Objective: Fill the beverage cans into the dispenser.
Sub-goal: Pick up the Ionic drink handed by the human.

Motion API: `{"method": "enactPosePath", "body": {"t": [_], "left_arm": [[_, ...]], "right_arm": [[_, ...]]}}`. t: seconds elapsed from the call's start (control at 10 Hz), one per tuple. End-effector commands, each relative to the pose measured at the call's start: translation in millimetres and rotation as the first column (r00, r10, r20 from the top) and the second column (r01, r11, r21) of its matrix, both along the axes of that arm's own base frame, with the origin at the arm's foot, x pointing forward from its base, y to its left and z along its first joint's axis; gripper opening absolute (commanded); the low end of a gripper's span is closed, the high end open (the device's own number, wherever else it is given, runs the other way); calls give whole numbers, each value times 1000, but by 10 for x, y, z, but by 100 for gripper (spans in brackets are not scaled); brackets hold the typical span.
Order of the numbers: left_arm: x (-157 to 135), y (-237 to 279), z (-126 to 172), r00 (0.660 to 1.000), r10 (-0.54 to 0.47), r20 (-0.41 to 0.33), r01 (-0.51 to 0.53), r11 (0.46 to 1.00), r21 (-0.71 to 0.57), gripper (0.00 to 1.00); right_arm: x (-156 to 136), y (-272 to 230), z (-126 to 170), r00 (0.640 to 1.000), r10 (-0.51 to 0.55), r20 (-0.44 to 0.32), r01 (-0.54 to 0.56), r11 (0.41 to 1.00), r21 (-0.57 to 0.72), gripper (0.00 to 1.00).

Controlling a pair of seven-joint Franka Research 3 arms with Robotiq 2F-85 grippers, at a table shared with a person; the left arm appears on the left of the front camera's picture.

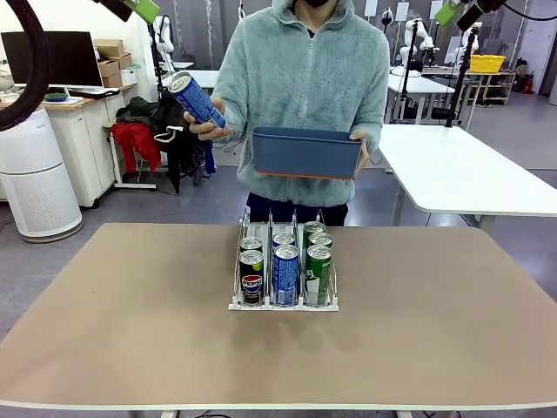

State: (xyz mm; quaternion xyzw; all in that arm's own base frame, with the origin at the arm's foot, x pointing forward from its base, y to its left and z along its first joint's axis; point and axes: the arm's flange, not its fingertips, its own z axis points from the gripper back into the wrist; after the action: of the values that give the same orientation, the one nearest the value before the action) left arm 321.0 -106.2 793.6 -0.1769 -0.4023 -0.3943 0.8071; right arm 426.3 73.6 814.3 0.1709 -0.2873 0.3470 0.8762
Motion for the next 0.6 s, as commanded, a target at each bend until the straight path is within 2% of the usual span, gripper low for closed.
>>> {"method": "enactPosePath", "body": {"t": [0.0,0.5], "left_arm": [[0,5,-13,1000,0,-2,0,1000,-1,100],[0,5,-13,1000,0,-2,0,1000,-1,100]], "right_arm": [[-24,-8,-2,1000,4,1,-4,1000,4,100],[-24,-8,-2,1000,4,1,-4,1000,4,100]]}}
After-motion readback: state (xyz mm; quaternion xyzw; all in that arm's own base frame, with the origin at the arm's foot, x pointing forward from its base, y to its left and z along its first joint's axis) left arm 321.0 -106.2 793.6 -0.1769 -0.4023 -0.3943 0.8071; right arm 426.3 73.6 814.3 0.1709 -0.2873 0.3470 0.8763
